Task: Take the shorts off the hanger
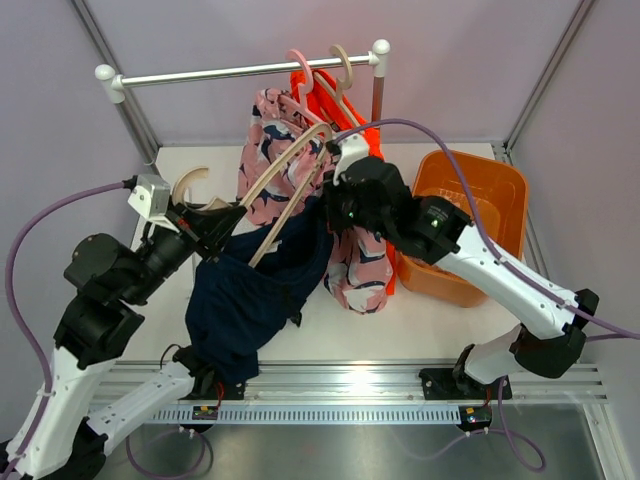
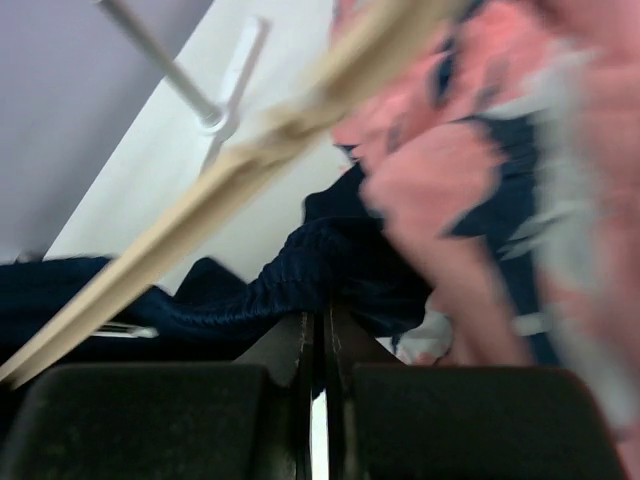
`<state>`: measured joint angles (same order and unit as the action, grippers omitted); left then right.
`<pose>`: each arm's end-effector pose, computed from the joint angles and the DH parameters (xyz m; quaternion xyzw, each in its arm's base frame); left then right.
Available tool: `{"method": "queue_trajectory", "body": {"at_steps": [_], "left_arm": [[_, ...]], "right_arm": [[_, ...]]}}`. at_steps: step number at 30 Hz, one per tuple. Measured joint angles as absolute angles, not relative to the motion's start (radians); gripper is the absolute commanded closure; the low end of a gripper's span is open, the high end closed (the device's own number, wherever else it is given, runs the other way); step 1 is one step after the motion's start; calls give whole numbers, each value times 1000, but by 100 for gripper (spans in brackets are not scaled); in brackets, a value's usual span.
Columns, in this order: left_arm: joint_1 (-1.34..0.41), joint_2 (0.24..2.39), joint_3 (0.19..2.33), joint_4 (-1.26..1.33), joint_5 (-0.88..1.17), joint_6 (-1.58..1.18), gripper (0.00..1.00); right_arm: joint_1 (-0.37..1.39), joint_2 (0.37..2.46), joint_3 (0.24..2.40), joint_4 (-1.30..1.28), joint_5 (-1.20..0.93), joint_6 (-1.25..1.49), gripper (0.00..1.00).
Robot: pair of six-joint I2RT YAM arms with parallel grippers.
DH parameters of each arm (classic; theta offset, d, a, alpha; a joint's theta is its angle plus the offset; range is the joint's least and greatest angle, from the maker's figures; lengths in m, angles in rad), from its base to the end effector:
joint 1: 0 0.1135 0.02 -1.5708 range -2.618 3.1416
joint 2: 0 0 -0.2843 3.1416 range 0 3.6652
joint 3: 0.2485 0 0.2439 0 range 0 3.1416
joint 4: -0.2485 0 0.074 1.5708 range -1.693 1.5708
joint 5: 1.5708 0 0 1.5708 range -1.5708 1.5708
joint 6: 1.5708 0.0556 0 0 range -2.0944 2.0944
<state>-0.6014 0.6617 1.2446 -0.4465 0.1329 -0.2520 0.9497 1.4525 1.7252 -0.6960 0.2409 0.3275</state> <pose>0.0684 -0.0558 0.4860 0.1633 0.6371 -0.3510 0.6665 0.1939 0.2482 0.4647 -0.1931 0.8137 0.2402 0.4928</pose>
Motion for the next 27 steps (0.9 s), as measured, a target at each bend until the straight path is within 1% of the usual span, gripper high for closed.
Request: {"method": "queue_trajectory", "body": {"at_steps": [4,7,12,16,19,22,24,27], "left_arm": [[-601,684,1188,-299,107,-316,100],[-601,692,1155,-192,73,-356,100],[-601,694,1122,-69,-16,-397,100],[-601,714,1180,-115,-130,-383,100],[-601,730,1232,-155,-206,-362,100],[-601,719,1237,-191,-249,-349,100],[-601,715,1237,-216,-268,-343,100],[-601,714,1237,-249,-284,-336,100]], "right_arm": [[1098,1459,1726,-691,220,308,100],[1159,1460,1726,-691,197,298,100],[1175,1460,1726,-693,191,280,100],[1175,1460,1755,-719,225,248,100],[1175,1463,1864,-781,276,199,100],[1175,1464,2064,-812,338,121,100],[1176,1444,2185,-776,380,60,100],[1176,1357,2250,-676,443,-30,100]]}}
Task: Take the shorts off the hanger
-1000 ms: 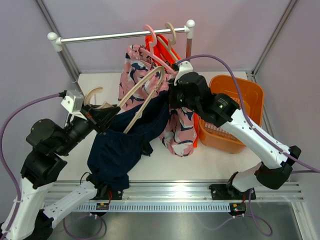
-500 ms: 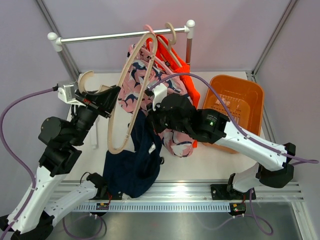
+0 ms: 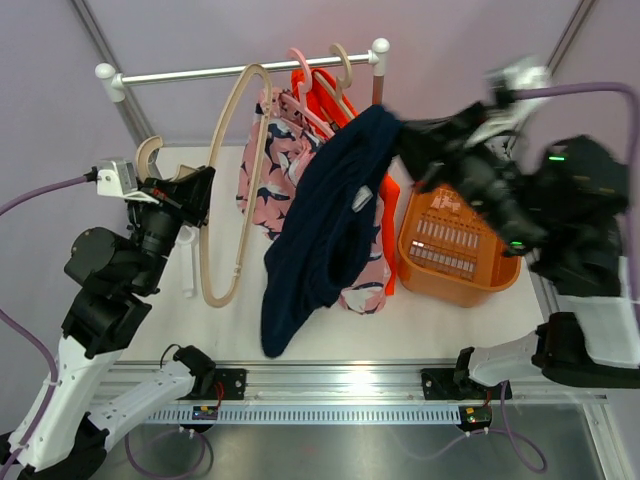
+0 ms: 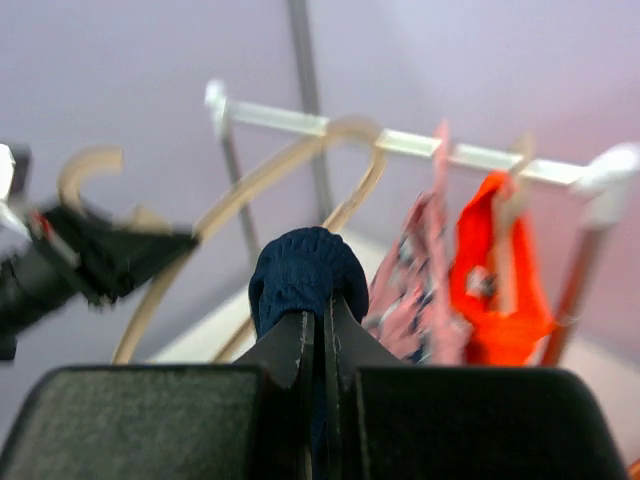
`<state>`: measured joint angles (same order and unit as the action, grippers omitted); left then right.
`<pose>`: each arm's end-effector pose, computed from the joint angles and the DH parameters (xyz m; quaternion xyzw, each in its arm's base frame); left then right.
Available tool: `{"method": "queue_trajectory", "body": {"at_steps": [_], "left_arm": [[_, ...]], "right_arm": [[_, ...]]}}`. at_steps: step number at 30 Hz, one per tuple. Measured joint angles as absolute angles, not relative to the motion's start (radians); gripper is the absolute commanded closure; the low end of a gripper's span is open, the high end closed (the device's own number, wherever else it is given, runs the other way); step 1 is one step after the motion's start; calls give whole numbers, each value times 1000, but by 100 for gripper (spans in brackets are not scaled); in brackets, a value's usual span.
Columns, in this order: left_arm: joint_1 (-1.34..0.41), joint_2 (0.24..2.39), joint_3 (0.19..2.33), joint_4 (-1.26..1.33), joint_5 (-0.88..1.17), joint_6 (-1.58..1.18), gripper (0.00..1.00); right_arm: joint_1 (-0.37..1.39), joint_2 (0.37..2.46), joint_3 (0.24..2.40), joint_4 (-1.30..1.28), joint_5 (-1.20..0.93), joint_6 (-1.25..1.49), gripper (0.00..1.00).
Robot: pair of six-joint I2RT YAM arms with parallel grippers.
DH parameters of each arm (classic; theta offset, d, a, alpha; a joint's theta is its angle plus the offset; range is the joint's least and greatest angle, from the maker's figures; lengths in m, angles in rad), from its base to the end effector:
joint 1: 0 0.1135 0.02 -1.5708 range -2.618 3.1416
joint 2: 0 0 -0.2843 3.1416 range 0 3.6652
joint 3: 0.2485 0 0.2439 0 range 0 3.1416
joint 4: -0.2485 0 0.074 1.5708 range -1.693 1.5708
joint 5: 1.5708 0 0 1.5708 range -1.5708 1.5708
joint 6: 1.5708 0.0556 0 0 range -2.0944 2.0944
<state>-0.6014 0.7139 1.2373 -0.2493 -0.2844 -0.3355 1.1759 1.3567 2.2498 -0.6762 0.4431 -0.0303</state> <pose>0.0933 -0.0451 0.5043 -0.0327 0.6075 -0.2799 0.7427 0.0922 0.1592 0.6398 -0.2055 0.6004 0.2965 0.7137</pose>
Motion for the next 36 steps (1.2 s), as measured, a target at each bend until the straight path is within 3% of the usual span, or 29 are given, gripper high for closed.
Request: {"method": "queue_trajectory", "body": {"at_steps": [9,20,23,36], "left_arm": [[-602,715,1234,-326,-305,-311,100],[-602,717,1226,-348,-307,-310,100],[-602,724,1225,-350,-306,-310,100],[-602,728,1219,-370,-296,-305,100]], "right_arm": [[1176,976,2073,-131,651,-340,100],[1171,1130,2149,210,834,-730,100],[1096,1221,2174,173,843,-734,100],[451,1509,2460,-341,675,-292,100]]}}
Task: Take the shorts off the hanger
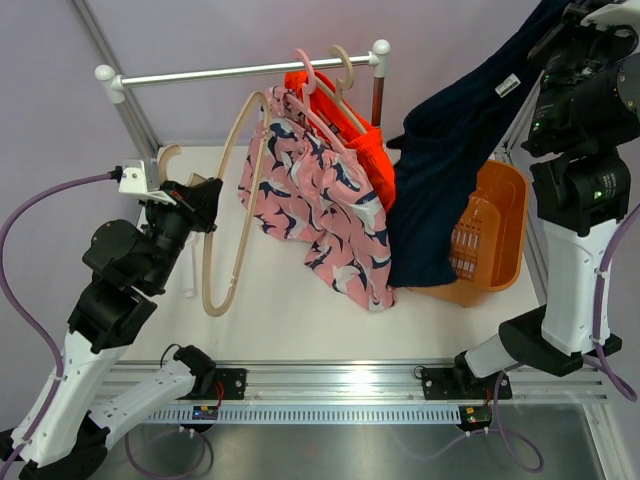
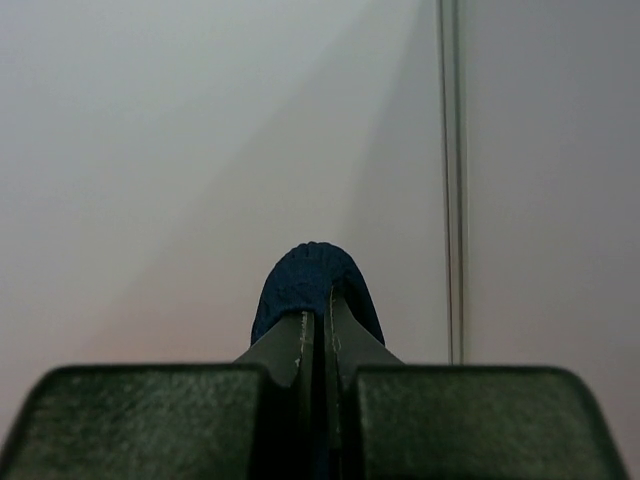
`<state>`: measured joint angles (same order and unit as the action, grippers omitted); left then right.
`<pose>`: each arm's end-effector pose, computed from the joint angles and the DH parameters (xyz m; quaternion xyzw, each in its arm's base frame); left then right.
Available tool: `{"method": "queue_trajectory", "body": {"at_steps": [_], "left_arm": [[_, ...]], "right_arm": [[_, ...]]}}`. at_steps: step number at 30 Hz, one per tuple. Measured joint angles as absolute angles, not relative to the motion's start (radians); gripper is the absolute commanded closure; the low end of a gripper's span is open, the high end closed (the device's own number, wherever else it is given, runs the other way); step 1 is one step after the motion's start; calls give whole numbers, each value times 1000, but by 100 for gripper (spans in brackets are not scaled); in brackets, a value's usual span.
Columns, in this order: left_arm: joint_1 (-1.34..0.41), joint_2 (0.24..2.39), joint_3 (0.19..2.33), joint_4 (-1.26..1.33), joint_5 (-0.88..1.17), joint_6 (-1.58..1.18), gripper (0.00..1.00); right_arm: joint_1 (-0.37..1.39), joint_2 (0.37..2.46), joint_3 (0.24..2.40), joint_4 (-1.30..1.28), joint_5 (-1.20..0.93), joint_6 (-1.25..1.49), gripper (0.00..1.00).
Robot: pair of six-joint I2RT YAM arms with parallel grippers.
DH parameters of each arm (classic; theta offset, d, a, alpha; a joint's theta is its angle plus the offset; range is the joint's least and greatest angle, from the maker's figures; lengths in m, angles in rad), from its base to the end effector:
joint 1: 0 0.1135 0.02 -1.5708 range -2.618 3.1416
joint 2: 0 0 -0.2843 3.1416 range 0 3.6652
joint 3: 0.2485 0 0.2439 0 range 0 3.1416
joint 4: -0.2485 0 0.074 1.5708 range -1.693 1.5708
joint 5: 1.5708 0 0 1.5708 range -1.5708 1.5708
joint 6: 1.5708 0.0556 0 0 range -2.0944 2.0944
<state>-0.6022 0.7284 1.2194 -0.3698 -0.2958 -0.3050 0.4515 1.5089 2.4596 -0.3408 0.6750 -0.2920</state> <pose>0.1034 -0.0514 0.4825 -0.0120 0.6649 -0.2367 0.7084 0.1836 0.0504 0.6918 0.1152 0.5130 -0.0859 0.8463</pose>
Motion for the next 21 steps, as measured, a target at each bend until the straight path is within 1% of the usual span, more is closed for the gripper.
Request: {"method": "queue_trajectory", "body": {"at_steps": [4,6,10,13,16,21], "left_arm": [[-602,728,1219,-370,-294,-301,100],[-602,728,1219,-371,-291,-296,100],[-602,728,1219,-373,-287,-291,100],[-602,728,1216,-375,-285,-287,100],[-602,728,1201,-374,-285,-285,100],[-602,733,1187,-384,-284,-284,100]], "right_arm": [[207,1525,2475,-474,540,-71,100],[90,1521,2449,-525,463,52,100],[-60,1507,2362,-598,323,236,100],[-102,1514,2342,-662,260,307,100],[-106,1510,2317,-690,203,349,100],[-106,1431,2194,-693,174,372,100]]}}
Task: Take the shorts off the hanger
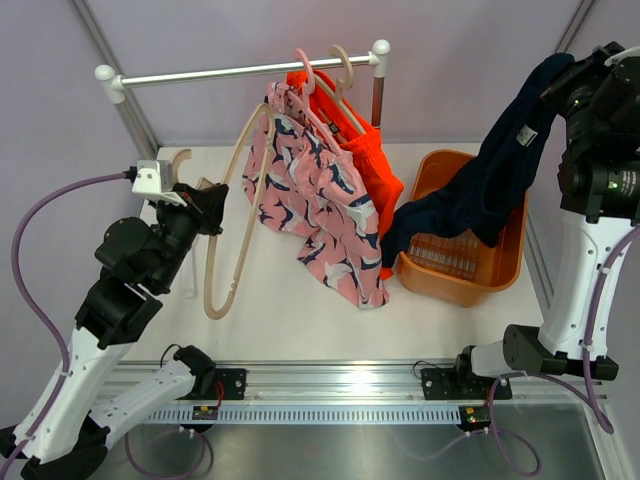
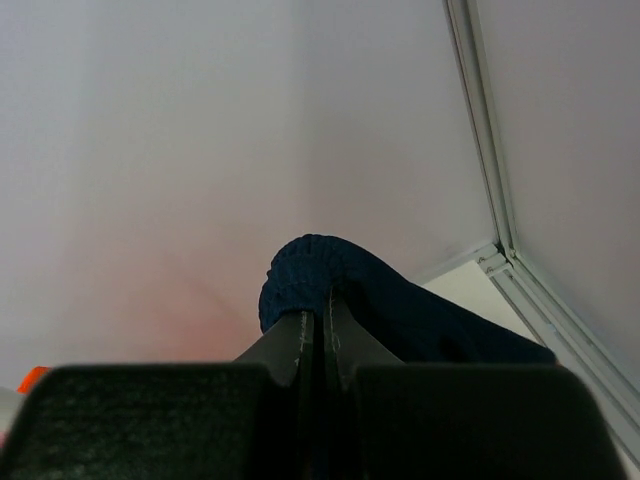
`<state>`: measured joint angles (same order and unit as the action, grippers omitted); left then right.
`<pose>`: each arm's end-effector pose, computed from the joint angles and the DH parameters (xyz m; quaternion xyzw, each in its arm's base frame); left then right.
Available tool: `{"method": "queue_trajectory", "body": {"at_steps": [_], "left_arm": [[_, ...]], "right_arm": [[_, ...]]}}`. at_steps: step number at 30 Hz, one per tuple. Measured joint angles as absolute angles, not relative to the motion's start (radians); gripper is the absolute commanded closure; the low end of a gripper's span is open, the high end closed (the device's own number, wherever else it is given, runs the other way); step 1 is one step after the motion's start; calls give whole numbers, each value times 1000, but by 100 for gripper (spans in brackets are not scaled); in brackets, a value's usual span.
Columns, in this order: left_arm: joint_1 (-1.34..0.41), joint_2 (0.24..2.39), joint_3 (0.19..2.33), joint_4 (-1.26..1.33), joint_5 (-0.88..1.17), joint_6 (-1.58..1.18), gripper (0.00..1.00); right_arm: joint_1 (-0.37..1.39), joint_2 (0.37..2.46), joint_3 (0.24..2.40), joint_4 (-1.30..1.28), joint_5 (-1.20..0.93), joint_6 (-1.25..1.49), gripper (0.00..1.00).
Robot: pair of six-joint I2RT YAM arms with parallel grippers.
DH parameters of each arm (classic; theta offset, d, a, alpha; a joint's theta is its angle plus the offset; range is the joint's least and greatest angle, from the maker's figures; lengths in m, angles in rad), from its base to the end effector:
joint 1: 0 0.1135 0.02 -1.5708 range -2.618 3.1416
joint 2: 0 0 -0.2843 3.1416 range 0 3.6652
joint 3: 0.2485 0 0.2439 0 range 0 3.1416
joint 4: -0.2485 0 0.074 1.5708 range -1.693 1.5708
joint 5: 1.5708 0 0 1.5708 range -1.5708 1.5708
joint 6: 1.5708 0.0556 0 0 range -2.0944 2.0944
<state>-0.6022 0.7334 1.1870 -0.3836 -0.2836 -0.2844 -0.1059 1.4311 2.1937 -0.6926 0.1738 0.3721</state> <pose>0.1094 -0.0563 0.4702 0.0048 0.6829 -0.2235 0.6954 0.2360 -0.0348 0.6107 0.2225 0.6450 0.0380 0.7301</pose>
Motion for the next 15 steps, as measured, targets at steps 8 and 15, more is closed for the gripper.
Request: {"method": "queue_trajectory", "body": {"at_steps": [8,15], "left_arm": [[-602,738,1187,-400,-278,-284,100],[-602,751,1187,-403,-266,-284,100]], "right_arm": [[-106,1410,2429,-734,207,357,100],[-106,1268,2384,-602,300,325,100]]}}
